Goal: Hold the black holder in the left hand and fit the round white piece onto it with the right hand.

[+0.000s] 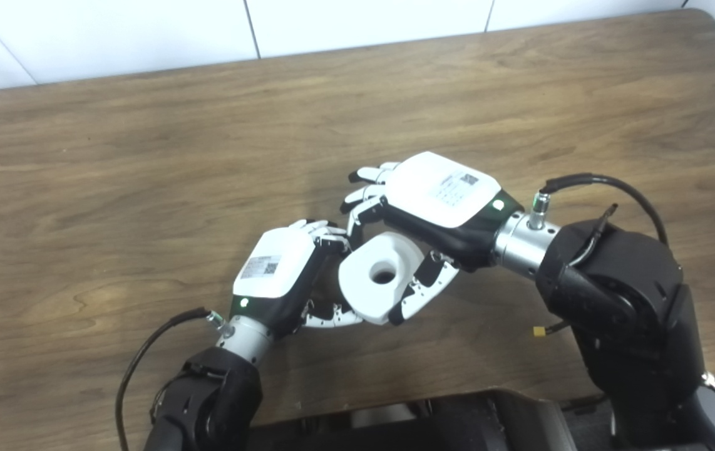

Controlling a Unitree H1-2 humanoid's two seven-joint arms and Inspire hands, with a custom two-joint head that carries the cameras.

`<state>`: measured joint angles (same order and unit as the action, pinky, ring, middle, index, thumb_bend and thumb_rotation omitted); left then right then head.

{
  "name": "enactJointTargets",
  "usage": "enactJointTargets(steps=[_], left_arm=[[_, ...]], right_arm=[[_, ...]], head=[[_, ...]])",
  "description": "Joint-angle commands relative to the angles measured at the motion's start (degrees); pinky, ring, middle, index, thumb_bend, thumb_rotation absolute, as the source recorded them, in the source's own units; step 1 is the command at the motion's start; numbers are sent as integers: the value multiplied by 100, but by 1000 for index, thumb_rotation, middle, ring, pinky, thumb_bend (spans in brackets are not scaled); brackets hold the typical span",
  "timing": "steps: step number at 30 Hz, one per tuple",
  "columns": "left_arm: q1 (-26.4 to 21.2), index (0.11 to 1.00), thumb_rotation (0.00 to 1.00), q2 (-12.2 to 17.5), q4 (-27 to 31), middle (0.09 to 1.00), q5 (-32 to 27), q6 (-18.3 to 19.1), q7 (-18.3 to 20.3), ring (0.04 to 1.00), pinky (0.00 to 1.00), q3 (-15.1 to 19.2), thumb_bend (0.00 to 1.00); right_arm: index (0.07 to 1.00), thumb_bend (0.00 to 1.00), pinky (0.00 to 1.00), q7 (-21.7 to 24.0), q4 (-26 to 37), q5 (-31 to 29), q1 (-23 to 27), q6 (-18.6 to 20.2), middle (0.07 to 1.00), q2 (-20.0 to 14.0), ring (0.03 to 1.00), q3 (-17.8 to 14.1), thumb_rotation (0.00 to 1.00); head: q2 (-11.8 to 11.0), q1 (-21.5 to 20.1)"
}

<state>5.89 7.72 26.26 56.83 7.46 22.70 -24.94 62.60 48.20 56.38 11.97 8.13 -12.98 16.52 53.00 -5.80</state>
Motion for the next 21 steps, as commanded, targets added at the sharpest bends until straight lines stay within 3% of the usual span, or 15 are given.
enactJointTargets(steps=[1,21], left_arm=[[-10,486,52,-17,85,775,36,-47,-33,854,906,-8,517],[-27,486,52,-10,51,767,46,-63,-48,854,908,-26,517]], right_arm=[[680,881,920,-92,122,8,116,-76,844,3,951,-83,382],[760,987,910,338,371,14,419,5,876,43,966,-226,409]], head=[[9,-9],[4,-13]])
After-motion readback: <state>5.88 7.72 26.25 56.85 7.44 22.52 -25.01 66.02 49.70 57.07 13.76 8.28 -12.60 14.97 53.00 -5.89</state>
